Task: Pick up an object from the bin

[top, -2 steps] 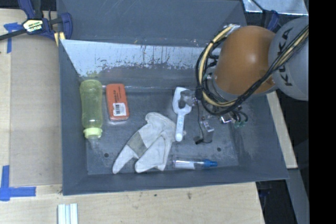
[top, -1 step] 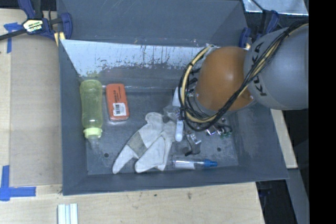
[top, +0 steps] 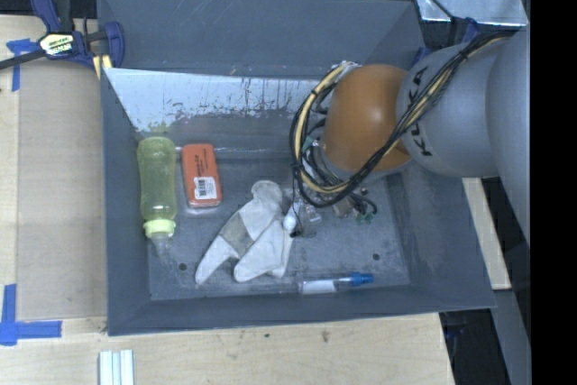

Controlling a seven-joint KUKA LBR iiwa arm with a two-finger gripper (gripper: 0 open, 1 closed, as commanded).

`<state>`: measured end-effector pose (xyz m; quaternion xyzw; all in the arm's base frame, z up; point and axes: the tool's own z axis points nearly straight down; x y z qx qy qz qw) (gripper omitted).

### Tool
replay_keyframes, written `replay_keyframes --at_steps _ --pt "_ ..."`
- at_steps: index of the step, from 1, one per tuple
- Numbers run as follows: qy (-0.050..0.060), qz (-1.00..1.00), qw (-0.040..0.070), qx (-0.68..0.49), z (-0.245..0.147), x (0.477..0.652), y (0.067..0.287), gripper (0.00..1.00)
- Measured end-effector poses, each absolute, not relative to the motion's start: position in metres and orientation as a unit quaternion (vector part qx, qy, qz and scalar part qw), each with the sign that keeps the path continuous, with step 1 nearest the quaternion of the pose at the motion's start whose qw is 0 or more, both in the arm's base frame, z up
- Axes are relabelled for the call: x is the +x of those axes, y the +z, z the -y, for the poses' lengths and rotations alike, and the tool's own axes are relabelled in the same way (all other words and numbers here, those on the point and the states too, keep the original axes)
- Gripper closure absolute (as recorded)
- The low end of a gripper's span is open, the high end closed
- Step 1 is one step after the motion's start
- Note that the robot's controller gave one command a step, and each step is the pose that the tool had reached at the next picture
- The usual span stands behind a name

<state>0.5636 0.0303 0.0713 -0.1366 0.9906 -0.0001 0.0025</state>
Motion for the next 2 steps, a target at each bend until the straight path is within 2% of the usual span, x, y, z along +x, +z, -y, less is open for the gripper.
replay_keyframes --at_steps 1,2 --pt "0.000 -0.991 0.003 -0.137 -0.030 0.564 0.071 1.00" --pt "-0.001 -0.991 0.004 -0.135 -0.040 0.614 0.274 1.00"
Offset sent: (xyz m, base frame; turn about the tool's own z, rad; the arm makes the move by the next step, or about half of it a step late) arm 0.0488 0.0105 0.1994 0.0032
